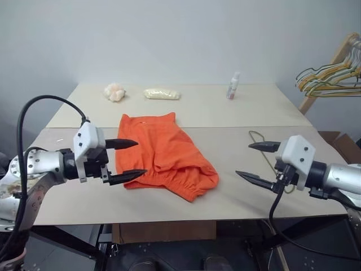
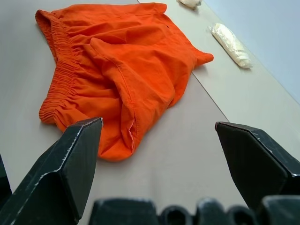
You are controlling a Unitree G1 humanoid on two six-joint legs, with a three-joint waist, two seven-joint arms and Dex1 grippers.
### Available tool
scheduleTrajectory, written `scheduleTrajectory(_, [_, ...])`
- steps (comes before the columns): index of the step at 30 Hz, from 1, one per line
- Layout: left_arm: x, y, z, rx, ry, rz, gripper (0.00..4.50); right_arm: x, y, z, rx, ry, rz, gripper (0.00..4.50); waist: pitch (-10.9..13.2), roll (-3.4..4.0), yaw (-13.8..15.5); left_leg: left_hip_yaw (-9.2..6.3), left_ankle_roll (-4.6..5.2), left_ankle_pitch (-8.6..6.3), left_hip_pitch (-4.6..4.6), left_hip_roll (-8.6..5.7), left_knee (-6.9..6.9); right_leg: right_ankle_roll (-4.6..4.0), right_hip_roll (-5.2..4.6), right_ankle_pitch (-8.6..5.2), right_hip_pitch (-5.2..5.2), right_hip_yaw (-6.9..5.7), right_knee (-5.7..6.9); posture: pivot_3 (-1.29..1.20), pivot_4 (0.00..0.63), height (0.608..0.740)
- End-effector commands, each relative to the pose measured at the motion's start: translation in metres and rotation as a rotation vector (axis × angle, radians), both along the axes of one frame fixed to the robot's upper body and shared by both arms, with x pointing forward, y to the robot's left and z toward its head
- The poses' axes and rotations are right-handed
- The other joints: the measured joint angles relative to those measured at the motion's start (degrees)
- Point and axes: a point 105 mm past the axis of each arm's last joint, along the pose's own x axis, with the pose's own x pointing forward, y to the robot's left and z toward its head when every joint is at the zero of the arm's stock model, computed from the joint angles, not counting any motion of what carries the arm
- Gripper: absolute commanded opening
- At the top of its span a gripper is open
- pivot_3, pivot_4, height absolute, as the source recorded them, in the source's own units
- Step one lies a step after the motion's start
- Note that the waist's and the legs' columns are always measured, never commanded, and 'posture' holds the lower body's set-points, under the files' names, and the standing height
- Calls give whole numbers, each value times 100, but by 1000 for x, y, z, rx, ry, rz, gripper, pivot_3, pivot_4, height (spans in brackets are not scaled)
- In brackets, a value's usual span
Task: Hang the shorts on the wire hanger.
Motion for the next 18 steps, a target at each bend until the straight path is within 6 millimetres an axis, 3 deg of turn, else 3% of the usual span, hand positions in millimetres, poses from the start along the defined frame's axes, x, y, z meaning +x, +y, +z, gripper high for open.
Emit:
scheduleTrajectory(1, [-1,1,13,-11,-52,6,4500,-1,2,11,-2,-57,18,4457,0,0,2,0,0,0,0,0,0,0,0,0,0,0,0,-77,0,740])
scheduleTrajectory(12, [-4,3,11,-1,-38,14,4500,-2,7,10,-1,-57,40,4457,0,0,37,-1,0,0,0,0,0,0,0,0,0,0,0,-63,0,740])
scheduleTrajectory(18, [-6,3,9,2,-39,13,4500,-7,26,-10,-115,-15,142,4457,0,1,46,-1,0,0,1,0,0,0,0,0,0,0,0,-69,0,740])
